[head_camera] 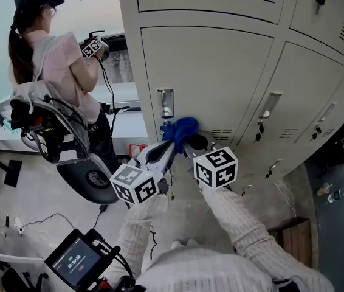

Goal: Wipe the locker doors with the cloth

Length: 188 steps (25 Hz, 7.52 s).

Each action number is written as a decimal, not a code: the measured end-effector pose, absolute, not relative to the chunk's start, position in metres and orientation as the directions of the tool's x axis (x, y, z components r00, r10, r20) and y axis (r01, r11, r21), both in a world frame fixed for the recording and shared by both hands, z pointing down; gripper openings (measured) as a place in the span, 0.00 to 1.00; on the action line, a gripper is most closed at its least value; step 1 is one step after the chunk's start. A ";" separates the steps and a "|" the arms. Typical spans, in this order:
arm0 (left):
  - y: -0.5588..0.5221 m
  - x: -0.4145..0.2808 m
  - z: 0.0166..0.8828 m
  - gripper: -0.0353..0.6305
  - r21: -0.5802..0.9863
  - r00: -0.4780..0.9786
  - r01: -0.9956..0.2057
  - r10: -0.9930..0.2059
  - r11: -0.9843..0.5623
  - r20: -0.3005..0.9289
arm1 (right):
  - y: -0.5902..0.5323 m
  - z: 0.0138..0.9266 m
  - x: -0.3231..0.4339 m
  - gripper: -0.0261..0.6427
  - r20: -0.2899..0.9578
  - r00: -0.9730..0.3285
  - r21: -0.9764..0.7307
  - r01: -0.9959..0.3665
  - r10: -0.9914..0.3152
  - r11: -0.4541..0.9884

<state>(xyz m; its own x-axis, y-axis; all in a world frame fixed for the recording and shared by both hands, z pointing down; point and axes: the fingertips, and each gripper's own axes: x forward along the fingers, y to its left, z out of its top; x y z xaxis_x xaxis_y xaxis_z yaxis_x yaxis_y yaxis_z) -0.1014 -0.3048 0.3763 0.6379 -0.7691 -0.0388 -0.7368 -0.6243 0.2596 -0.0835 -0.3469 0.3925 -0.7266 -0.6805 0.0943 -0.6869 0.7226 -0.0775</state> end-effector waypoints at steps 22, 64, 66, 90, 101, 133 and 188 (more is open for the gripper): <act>-0.317 -0.100 0.452 0.06 0.441 0.632 -0.719 -0.769 -0.537 0.094 | -0.351 0.454 -0.080 0.11 0.216 -0.674 -0.113 -0.736 -0.706 0.668; -0.298 -0.043 0.130 0.05 -0.119 0.715 -0.668 -0.589 -0.734 -0.376 | -0.336 0.116 -0.024 0.11 -0.350 -0.639 0.158 -0.761 -0.685 0.629; -0.298 -0.043 0.131 0.05 -0.119 0.718 -0.663 -0.585 -0.739 -0.377 | -0.335 0.116 -0.024 0.11 -0.366 -0.633 0.161 -0.765 -0.683 0.623; -0.324 -0.082 0.269 0.05 -0.008 0.651 -0.755 -0.747 -0.656 -0.136 | -0.354 0.264 -0.033 0.11 -0.156 -0.657 0.067 -0.752 -0.737 0.656; -0.320 -0.071 0.352 0.05 0.153 0.686 -0.719 -0.728 -0.678 -0.001 | -0.358 0.363 -0.031 0.11 0.045 -0.656 -0.017 -0.755 -0.754 0.656; -0.302 -0.070 0.382 0.05 0.198 0.689 -0.720 -0.720 -0.665 0.085 | -0.344 0.419 -0.017 0.11 0.175 -0.660 -0.206 -0.751 -0.731 0.628; -0.296 -0.033 0.285 0.05 0.133 0.768 -0.617 -0.630 -0.776 -0.115 | -0.331 0.242 0.042 0.11 -0.172 -0.578 0.087 -0.815 -0.798 0.572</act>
